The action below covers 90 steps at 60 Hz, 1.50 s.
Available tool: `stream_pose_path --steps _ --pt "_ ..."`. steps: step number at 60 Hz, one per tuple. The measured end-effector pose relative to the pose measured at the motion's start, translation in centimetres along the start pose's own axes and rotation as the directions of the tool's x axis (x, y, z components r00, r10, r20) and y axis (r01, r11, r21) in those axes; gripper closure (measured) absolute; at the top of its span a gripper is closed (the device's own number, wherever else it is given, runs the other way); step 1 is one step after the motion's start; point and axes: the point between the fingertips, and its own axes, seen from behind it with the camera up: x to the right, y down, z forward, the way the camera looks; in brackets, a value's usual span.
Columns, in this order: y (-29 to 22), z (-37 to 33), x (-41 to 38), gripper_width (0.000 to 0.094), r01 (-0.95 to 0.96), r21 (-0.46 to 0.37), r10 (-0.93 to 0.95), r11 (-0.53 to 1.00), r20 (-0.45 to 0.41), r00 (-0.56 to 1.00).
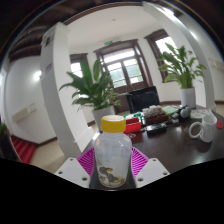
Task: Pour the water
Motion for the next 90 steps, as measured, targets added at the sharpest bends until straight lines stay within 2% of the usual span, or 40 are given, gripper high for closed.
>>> stream_pose_path --steps 9,14,26,31,44,52,60,70,75,80,83,89,90 --pt "-5.1 -0.8 5.0 0.0482 -0.244 0.013 0.244 0.97 -0.016 0.97" --pt "-7.5 -1.0 8.9 0.0484 -0.402 0.049 0.403 0.914 -0.007 0.915" --pt "-12.9 -2.6 17.6 0.0483 -0.759 0.176 0.761 0.627 0.072 0.645" --pt "-13.9 -2.9 21.7 0.0482 -0.859 0.222 0.856 0.462 0.143 0.497" --pt "-15.0 -3.0 27.8 0.0482 -0.969 0.244 0.945 0.037 0.307 0.113" --pt "-13.6 -2.1 29.5 0.0479 -0.966 0.201 0.939 -0.161 0.333 -0.087" --pt "-12.5 -2.2 30.6 0.0482 -0.944 0.186 0.912 -0.273 0.362 -0.192" --pt "-11.8 -1.8 30.4 0.048 -0.952 0.193 0.933 -0.238 0.317 -0.168" --pt "-13.5 -2.2 29.8 0.0466 -0.962 0.229 0.943 -0.147 0.325 -0.067" --pt "-15.4 -2.2 28.6 0.0469 -0.958 0.268 0.955 0.1 0.246 0.168" --pt "-16.7 -2.0 28.2 0.0468 -0.911 0.286 0.922 0.296 0.164 0.351" --pt "-19.5 -1.5 29.5 0.0466 -0.69 0.318 0.734 0.651 -0.03 0.678" --pt "-19.9 -4.1 29.8 0.0465 -0.637 0.335 0.69 0.694 -0.057 0.722"
